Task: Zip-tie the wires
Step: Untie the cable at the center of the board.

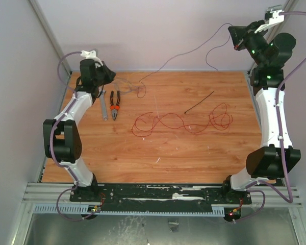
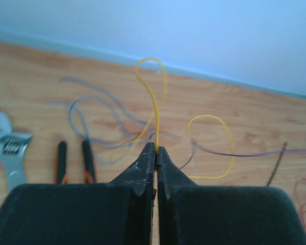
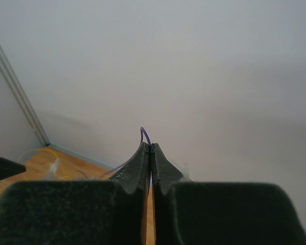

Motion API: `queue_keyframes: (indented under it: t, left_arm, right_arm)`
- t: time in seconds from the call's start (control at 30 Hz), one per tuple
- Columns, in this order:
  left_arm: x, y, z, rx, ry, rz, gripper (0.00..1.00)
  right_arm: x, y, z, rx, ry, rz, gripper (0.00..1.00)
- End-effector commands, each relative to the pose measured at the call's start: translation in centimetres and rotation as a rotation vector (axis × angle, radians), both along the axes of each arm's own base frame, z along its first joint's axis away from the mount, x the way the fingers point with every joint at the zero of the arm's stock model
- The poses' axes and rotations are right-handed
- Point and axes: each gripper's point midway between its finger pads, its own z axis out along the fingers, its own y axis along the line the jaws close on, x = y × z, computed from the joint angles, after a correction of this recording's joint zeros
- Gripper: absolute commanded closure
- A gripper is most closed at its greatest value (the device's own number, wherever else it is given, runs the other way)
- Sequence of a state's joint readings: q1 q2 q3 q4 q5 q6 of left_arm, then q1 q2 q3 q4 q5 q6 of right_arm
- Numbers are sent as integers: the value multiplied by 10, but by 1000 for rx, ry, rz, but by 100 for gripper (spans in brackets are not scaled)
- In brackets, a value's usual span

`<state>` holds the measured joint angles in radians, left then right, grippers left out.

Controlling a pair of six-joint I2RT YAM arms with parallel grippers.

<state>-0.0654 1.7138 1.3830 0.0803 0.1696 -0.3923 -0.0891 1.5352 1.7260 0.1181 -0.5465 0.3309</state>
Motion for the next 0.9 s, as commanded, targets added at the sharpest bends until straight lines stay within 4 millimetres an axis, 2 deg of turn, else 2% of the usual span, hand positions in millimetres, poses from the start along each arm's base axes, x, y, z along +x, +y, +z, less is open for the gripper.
queue_keyframes:
  t: [0.0,0.13,0.2,0.27,0.4,0.53,0.6,0.77,0.87]
  left_arm:
    - [-1,55,-37,-2,86,97,100]
    - [1,99,-37,-18,86,164,100]
    - [1,114,-42,-15,101,193,100]
    - [1,121,-51,-13,122,200,100]
    - [0,125,-74,-8,168,211,100]
    - [-2,140,-93,41,214,273,100]
    - [-2,137,-100,35,229,254,100]
    - [-2,123,-120,-14,261,199,100]
    - [-5,119,-128,-28,274,180,98]
  right_arm:
    - [-13,-23,26,-20,-44,-142,100]
    - [-9,-66,23,14,-3,-338,100]
    - [-7,-82,16,20,21,-404,100]
    - [-6,-91,8,24,41,-431,100]
    - [4,-92,-10,19,74,-413,100]
    - [14,-96,-27,13,117,-417,100]
    - [17,-92,-32,14,118,-391,100]
    - [25,-69,-49,34,134,-252,100]
    - [30,-67,-59,36,156,-233,100]
